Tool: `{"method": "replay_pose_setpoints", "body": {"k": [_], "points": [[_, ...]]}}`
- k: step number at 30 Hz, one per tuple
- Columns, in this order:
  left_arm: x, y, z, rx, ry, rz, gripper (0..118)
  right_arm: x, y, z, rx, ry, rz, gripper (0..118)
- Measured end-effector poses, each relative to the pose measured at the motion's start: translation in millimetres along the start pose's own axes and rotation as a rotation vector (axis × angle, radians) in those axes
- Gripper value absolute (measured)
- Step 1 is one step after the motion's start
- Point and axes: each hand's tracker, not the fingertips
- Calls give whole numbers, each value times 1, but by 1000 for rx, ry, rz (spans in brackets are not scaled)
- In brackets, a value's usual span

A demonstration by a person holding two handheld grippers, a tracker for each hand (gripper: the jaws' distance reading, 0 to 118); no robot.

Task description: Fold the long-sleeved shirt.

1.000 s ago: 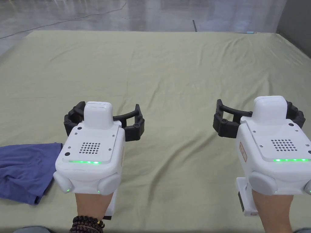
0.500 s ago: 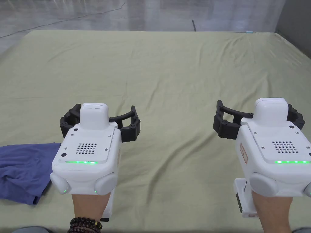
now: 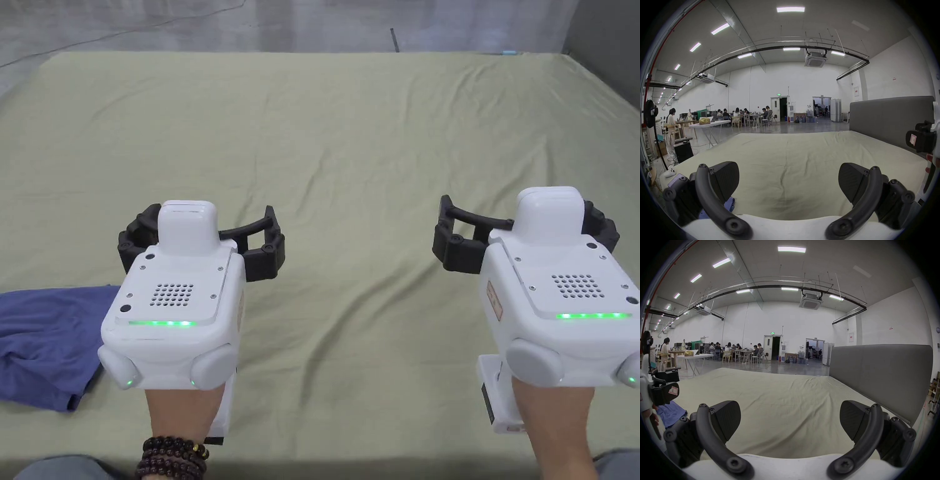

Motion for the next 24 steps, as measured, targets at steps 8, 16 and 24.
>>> {"method": "replay_pose_setpoints", "body": {"k": [8, 16, 24], "points": [[0, 2, 2, -2, -10, -2, 118, -2, 2, 1, 10, -21, 8, 118], [2, 1, 2, -1, 16, -33, 118, -1, 1, 2, 4, -20, -1, 118], [1, -1, 2, -20, 9, -21, 118, -2, -3, 1, -21, -18, 10, 118]]}}
